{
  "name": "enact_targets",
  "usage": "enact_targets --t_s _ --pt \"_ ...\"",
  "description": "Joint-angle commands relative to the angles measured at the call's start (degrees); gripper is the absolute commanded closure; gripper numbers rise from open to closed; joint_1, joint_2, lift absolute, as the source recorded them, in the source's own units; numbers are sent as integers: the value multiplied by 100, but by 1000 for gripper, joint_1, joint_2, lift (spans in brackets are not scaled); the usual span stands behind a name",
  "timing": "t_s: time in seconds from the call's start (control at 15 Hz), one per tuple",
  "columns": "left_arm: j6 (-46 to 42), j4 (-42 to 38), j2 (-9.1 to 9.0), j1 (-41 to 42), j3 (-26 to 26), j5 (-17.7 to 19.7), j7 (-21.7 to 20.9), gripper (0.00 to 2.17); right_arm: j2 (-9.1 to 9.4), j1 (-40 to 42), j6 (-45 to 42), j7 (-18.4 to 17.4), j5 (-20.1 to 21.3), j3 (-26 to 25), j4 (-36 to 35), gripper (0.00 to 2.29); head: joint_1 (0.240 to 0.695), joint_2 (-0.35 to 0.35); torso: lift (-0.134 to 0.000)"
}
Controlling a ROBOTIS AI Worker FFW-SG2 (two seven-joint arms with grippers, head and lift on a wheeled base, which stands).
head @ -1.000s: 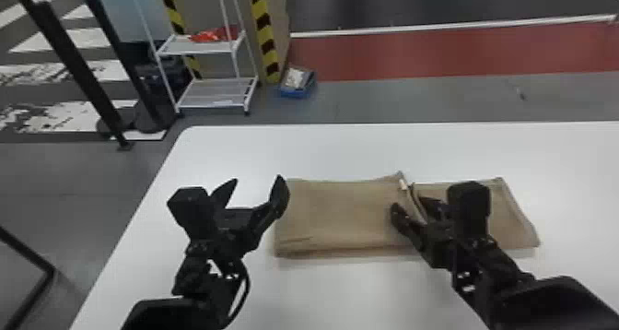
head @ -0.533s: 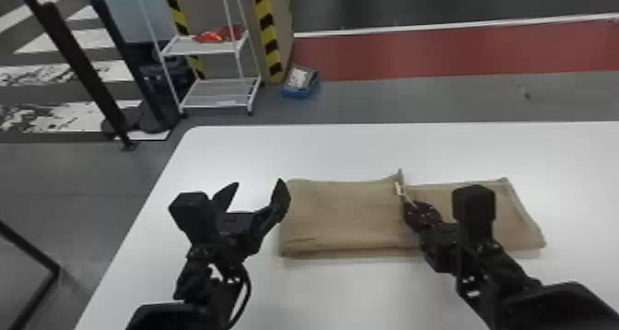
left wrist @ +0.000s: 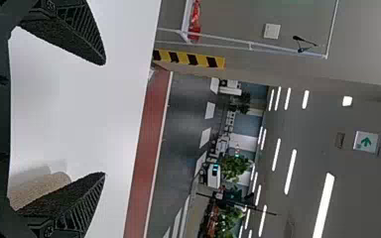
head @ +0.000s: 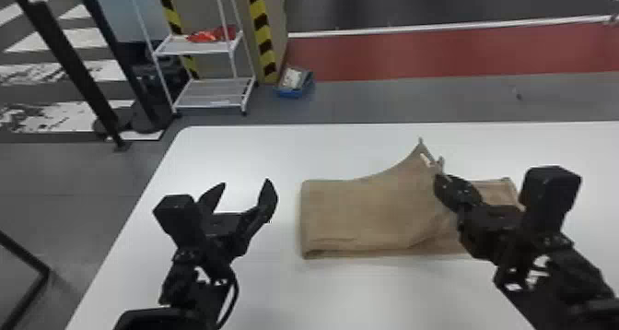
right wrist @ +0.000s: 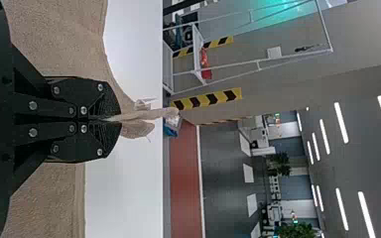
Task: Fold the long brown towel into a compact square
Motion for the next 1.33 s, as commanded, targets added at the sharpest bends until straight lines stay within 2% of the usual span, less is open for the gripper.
enact_targets --t_s 0.0,0.13,0.33,0.53,0.73,0.93,1.07,1.13,1.2,1.27 --pt "-33 22 -32 8 0 0 -16 83 27 -45 -135 -2 86 34 402 1325 695 137 -122" --pt "-33 22 -32 8 0 9 -51 83 19 -124 -30 -2 24 -72 332 1325 695 132 -122" --pt "-33 39 -32 8 17 9 -51 83 19 -159 586 -2 -345 -661 -424 1325 695 116 -122" --pt "-33 48 -32 8 17 9 -86 83 36 -151 533 -11 -274 -608 -73 1325 695 78 -122" --pt "-33 57 -32 8 8 9 -95 83 36 -265 568 -11 -318 -652 6 1325 695 78 -122" --pt "-33 75 -32 8 17 9 -95 83 36 -256 1095 -11 -758 -1381 -565 1325 695 63 -122" --pt "-33 110 -32 -1 -9 0 -95 83 36 -230 1324 -11 -758 -1575 -591 1295 695 35 -122" --pt "-33 127 -32 -10 -18 0 -95 83 36 -221 1535 -2 -696 -1575 -512 805 695 20 -122" --pt "-33 127 -32 -10 -35 -9 -95 83 36 -221 1605 -2 -652 -1575 -363 161 695 9 -122" --pt "-16 127 -32 -10 -44 -9 -104 83 36 -230 1728 -2 -626 -1592 -231 -1 695 2 -122"
